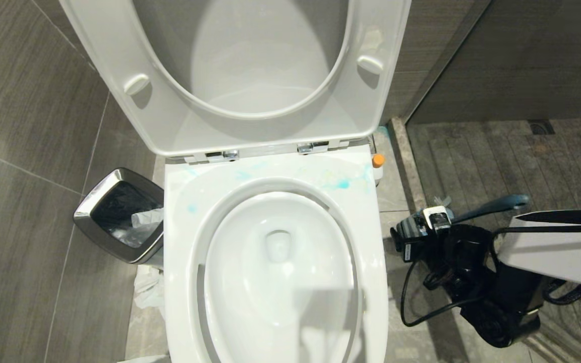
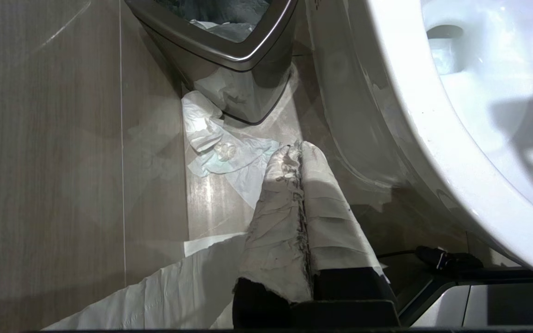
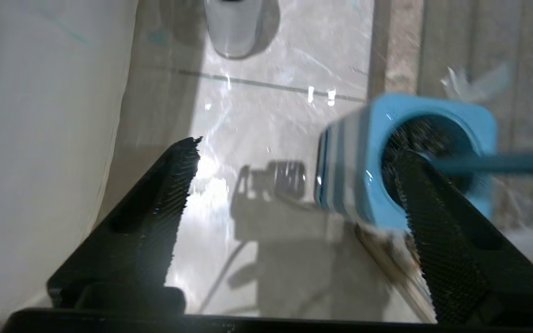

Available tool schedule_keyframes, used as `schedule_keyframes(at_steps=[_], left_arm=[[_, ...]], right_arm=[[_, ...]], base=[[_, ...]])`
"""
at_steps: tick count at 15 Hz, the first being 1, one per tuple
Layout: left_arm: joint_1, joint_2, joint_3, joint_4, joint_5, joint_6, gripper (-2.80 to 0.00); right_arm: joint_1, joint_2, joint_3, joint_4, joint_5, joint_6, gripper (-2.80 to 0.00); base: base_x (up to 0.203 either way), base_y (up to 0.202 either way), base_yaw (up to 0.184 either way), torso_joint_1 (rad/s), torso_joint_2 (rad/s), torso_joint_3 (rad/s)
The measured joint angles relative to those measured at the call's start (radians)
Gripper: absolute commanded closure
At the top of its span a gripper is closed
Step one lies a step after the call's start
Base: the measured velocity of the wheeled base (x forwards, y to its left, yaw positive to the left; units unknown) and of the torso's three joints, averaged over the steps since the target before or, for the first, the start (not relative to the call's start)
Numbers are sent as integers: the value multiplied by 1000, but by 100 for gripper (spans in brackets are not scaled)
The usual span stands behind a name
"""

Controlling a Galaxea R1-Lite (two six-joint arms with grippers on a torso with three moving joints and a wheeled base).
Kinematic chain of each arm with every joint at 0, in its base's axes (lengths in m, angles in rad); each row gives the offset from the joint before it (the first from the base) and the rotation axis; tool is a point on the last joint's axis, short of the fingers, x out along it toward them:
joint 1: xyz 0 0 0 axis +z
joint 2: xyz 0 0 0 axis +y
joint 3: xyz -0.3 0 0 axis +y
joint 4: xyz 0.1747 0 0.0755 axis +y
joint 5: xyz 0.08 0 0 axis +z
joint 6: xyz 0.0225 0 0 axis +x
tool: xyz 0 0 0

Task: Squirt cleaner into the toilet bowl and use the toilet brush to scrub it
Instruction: Pour in the cleaning agent

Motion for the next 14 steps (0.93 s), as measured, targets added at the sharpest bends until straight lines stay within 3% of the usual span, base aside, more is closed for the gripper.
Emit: schedule_keyframes(at_steps=[5, 9, 14], left_arm=[[-1, 0, 0, 0, 0, 0, 0], [0, 0, 0, 0, 0, 0, 0], [0, 0, 0, 0, 0, 0, 0]], right_arm=[[-17, 160, -288, 0, 20, -10, -280], [-31, 264, -461, 0, 114, -40, -280], [-37, 353, -654, -1, 160, -91, -280]], base=[[0, 0, 0, 0, 0, 0], [0, 0, 0, 0, 0, 0], [0, 0, 0, 0, 0, 0]])
